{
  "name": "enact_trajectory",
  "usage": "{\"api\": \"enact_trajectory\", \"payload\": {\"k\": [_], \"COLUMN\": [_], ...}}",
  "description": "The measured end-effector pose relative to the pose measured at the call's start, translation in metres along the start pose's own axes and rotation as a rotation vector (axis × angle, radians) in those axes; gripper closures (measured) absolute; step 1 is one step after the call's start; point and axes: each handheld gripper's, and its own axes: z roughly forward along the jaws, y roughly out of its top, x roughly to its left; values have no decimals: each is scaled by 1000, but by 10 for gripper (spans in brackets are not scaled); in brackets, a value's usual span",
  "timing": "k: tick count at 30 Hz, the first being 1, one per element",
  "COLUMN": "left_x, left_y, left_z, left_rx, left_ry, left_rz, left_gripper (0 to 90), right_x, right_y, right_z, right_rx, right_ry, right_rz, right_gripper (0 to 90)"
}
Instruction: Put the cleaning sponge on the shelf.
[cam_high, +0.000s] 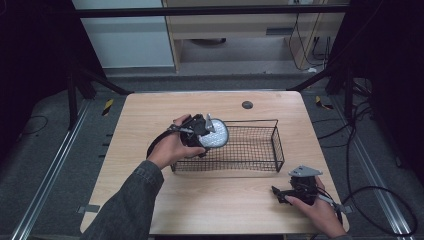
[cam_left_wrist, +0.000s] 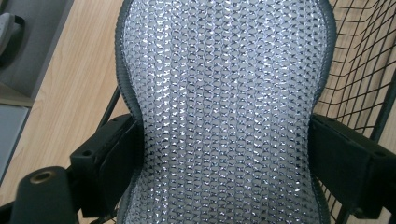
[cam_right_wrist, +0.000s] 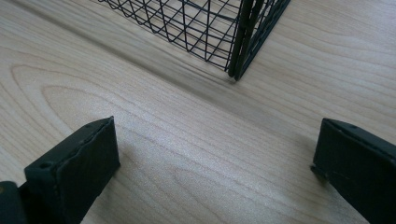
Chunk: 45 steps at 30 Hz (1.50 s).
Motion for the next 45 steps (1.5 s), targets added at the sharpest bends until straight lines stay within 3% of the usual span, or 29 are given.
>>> {"api": "enact_trajectory", "payload": {"k": [13,23,45], "left_x": [0,1,-1], "left_y": [-1,-2,-4], "left_z": [3,0,-5], "left_rx": [-3,-40,-78], "left_ry": [-12,-60,-68], "left_rz": [-11,-76,-89], "left_gripper": [102,30,57], "right_x": [0,0,0], "right_y": [0,0,0], "right_z": [0,0,0], "right_rx": [0,0,0], "right_ry": [0,0,-1], "right_rz": [1,1,1], "right_gripper": [4,4,4]}}
